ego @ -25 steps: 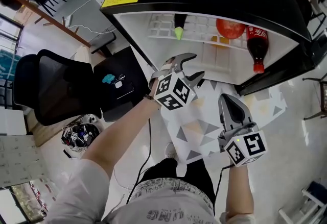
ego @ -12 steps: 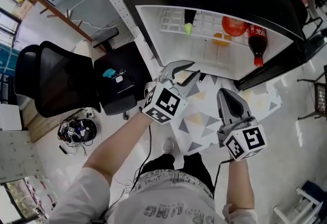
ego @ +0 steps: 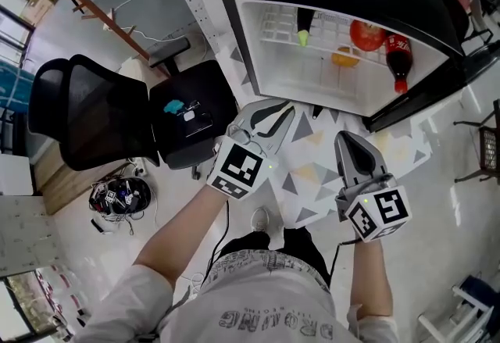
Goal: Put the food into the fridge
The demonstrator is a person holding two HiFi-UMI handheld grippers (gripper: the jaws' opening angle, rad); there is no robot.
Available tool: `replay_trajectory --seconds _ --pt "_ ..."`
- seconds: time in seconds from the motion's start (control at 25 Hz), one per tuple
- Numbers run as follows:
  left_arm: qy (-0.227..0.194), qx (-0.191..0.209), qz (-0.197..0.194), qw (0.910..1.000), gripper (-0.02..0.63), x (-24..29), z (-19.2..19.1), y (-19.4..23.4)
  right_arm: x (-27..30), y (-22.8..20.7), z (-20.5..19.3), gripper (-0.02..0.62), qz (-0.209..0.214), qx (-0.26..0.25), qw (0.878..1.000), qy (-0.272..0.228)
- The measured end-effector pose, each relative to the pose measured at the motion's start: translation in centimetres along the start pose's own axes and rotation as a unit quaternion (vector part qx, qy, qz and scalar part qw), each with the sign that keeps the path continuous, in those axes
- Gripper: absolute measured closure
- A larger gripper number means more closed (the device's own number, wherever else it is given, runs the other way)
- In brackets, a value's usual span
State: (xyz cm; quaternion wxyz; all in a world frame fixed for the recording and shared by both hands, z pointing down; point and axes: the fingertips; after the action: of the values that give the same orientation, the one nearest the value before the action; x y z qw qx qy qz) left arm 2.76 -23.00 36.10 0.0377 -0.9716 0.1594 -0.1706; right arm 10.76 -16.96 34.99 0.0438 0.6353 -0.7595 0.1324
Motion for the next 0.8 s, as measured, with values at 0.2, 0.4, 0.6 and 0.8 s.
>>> replay_trajectory --seconds 0.2,0.4,0.6,0.8 --pt "-0.019 -0.012 0.007 0.9997 0.578 -2.9 0.8 -1.0 -1.0 1.5 0.6 0.594 0.003 -0.013 1.0 0.002" --pt "-0.028 -0.018 0.006 0.9994 0.595 -5.3 1.0 -2.0 -1.9 2.8 0.4 0.594 0.001 -0.024 1.0 0.007" --pt "-0.041 -0.033 0.003 0.9986 0.598 -7.5 1.1 -2.7 -2.8 4.3 0.2 0.594 0.004 -0.031 0.999 0.011" --pt "-0.052 -0.035 0.008 0.998 0.598 -9.3 1.7 -3.3 -3.5 5.1 -0.2 0.594 0.007 -0.038 0.999 0.016"
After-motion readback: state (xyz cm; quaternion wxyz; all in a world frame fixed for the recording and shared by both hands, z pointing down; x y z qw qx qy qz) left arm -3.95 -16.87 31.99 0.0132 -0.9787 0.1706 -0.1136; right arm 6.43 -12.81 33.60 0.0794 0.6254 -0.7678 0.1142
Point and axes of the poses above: the fingertips, and each gripper's own axes: x forward along the fingers, y to its left, z out of its top, and after that the axes turned 15 degrees about -z, right-handed
